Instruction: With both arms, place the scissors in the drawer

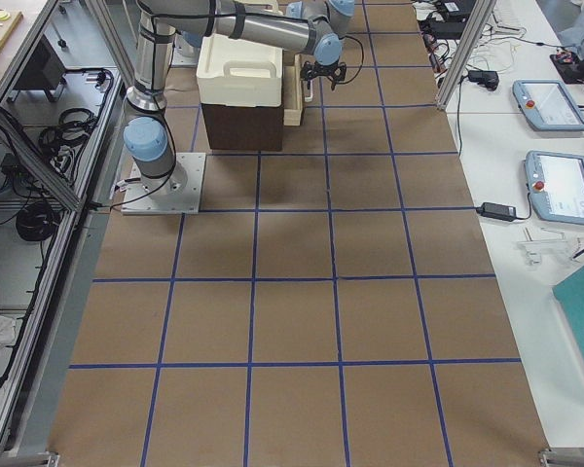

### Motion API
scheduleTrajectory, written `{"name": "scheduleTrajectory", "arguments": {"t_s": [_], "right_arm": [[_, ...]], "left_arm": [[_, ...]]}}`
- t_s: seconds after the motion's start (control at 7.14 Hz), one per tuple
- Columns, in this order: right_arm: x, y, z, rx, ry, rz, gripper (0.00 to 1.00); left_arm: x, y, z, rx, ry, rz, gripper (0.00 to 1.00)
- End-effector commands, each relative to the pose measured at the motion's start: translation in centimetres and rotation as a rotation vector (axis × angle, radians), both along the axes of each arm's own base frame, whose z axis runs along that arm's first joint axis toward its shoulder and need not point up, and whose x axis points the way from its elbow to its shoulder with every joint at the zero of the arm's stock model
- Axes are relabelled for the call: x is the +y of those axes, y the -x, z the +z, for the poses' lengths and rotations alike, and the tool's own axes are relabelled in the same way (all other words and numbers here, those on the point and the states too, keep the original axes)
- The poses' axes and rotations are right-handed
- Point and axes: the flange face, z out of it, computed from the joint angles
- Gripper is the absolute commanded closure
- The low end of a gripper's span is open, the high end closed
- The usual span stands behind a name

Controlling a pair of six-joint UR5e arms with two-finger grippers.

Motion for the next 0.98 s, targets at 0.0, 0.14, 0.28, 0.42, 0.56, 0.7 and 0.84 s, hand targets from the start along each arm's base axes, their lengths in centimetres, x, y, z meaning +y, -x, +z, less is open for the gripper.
{"name": "scheduleTrajectory", "arguments": {"t_s": [0.0, 0.14, 0.28, 0.42, 0.56, 0.7, 0.84], "right_arm": [[-1.7, 0.0, 0.5, -0.012, 0.032, -0.005, 0.0], [-2.7, -0.3, 0.3, -0.017, 0.047, -0.005, 0.0], [-3.3, -0.5, -0.2, -0.02, 0.058, -0.005, 0.0], [-3.8, -0.3, -0.1, -0.025, 0.073, -0.01, 0.0], [-4.5, 0.3, 0.1, -0.034, 0.093, -0.018, 0.0], [-4.8, 0.5, 0.5, -0.043, 0.109, -0.021, 0.0], [-5.8, 0.6, 0.9, -0.05, 0.125, -0.026, 0.0]], "left_arm": [[-0.2, -0.1, -0.4, 0.003, -0.001, -0.001, 1.0], [-0.1, -0.1, -0.2, -0.001, 0.0, -0.001, 1.0], [-0.1, 0.0, -0.2, -0.001, 0.002, -0.002, 1.0], [-0.2, 0.1, -0.2, -0.002, 0.002, -0.004, 1.0], [-0.2, 0.1, -0.4, -0.001, 0.0, -0.004, 1.0], [-0.1, 0.1, -0.3, -0.003, 0.001, -0.004, 1.0], [-0.2, 0.1, -0.3, -0.003, 0.003, -0.004, 1.0]]}}
